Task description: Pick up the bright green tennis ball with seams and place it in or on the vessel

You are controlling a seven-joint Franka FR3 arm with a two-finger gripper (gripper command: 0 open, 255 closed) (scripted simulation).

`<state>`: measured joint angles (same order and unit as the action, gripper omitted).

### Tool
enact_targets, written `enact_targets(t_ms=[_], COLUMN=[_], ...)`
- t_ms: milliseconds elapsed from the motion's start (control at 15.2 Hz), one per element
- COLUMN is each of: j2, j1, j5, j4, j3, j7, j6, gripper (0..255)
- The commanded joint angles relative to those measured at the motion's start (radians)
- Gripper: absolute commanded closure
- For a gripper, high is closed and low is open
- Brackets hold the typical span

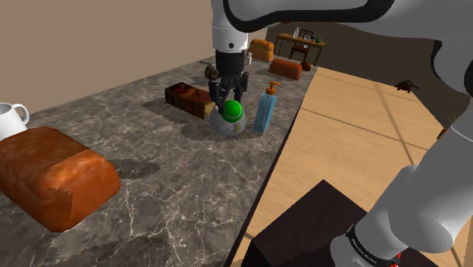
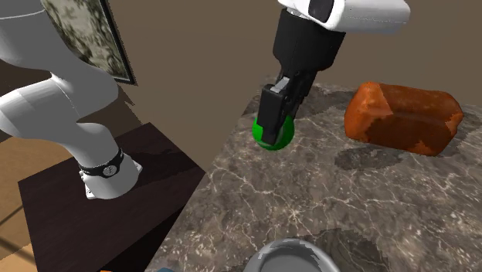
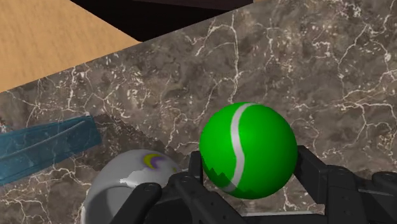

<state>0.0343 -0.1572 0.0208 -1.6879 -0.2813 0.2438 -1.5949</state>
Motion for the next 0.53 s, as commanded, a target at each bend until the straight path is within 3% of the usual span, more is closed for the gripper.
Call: enact_targets(t_ms=[0,462], j2=[0.046,0.236], j1=[0.020,0.070], j5=[0.016,0.065], j4=[0.059,0.315], j3=[0.019,0.068], j7=[-0.038,-0.144], j6=[0.014,0.081], gripper=[255,255])
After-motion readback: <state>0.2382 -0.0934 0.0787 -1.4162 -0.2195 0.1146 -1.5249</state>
